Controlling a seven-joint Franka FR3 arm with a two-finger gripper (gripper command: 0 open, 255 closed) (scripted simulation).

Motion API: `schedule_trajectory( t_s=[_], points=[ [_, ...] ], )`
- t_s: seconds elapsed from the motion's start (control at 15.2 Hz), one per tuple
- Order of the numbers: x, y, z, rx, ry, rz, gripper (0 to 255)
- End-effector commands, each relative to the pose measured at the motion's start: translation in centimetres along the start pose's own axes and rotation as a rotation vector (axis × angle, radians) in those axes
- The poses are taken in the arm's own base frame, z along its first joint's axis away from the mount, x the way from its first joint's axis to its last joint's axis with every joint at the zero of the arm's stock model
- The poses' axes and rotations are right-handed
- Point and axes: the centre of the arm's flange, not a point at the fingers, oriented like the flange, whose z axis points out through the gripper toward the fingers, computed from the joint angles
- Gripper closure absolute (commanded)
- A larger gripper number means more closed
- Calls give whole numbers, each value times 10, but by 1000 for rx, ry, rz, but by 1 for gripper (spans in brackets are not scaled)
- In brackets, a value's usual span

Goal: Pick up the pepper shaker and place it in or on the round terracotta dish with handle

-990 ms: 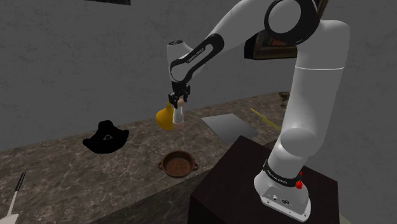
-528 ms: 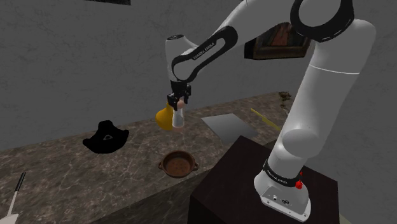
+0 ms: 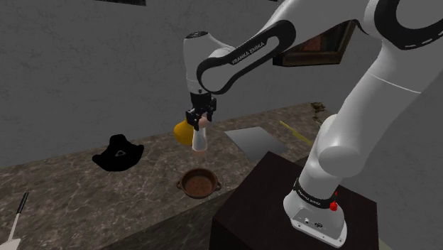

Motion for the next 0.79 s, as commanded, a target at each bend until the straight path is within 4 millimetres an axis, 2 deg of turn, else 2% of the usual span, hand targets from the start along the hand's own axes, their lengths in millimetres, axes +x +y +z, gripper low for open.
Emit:
schedule_trajectory(
  t_s=[0.0, 0.2, 0.73],
  points=[
    [-21, -14, -9, -1, -1, 1, 255],
    [-46, -36, -24, -1, -1, 1, 255],
    [-48, -43, 17, -1, -1, 1, 255]
  ],
)
